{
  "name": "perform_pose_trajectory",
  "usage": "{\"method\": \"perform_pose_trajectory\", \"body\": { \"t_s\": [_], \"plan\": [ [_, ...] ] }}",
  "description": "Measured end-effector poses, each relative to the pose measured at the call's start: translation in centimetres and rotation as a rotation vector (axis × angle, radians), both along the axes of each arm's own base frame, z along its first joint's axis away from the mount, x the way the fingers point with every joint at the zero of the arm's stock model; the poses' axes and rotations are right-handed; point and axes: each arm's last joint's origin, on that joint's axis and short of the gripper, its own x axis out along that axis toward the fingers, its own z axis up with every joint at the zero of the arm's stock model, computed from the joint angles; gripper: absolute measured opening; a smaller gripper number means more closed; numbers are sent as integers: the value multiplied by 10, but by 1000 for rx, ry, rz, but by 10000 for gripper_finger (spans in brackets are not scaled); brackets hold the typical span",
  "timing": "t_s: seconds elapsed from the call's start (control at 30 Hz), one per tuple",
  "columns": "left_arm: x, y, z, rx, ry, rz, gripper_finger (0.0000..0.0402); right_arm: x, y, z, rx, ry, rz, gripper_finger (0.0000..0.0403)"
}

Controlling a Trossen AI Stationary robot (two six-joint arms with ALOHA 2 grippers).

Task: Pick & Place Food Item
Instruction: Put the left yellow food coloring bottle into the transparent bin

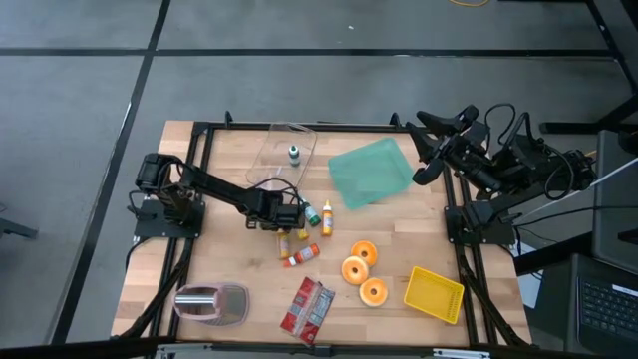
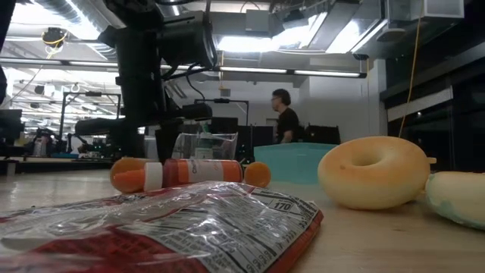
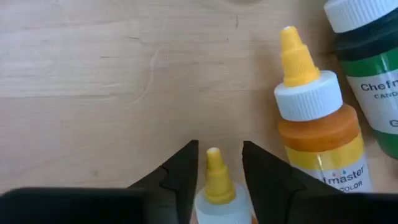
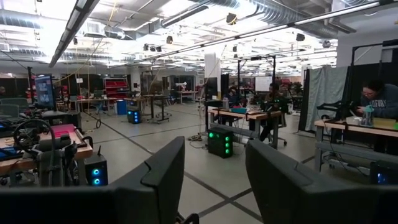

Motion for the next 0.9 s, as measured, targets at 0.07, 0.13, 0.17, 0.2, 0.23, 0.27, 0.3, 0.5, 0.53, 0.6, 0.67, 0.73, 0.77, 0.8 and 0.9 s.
{"method": "perform_pose_trajectory", "body": {
  "t_s": [0.07,0.13,0.17,0.2,0.23,0.27,0.3,0.5,0.53,0.6,0.67,0.73,0.77,0.8,0.9],
  "plan": [
    [2,1,0,-1,-20,-10,93,0,0,0,0,0,0,168],
    [5,2,1,-5,-45,-15,72,0,0,0,0,0,0,168],
    [6,2,1,-10,-54,-15,63,0,0,0,0,0,0,168],
    [6,2,1,-20,-60,-17,55,0,0,0,0,0,0,168],
    [7,2,1,-32,-62,-23,51,0,0,0,-1,1,0,168],
    [7,2,1,-43,-61,-31,50,0,0,0,-1,2,0,168],
    [6,1,1,-55,-59,-40,51,0,0,0,-1,2,0,168],
    [6,0,1,-92,-50,-52,116,0,0,0,-2,3,0,168],
    [6,-1,1,-99,-48,-59,131,0,0,0,-2,3,0,168],
    [6,-1,1,-110,-46,-73,158,0,0,0,-2,3,0,168],
    [5,-2,1,-129,-44,-80,183,0,0,0,-2,3,0,168],
    [5,-2,1,-150,-43,-93,202,0,0,0,-2,3,0,168],
    [5,-3,1,-154,-43,-98,209,0,0,0,-2,3,0,168],
    [5,-3,1,-153,-43,-100,214,0,0,0,-2,3,0,168],
    [5,-2,1,-152,-43,-101,220,0,0,0,-2,3,0,168]
  ]
}}
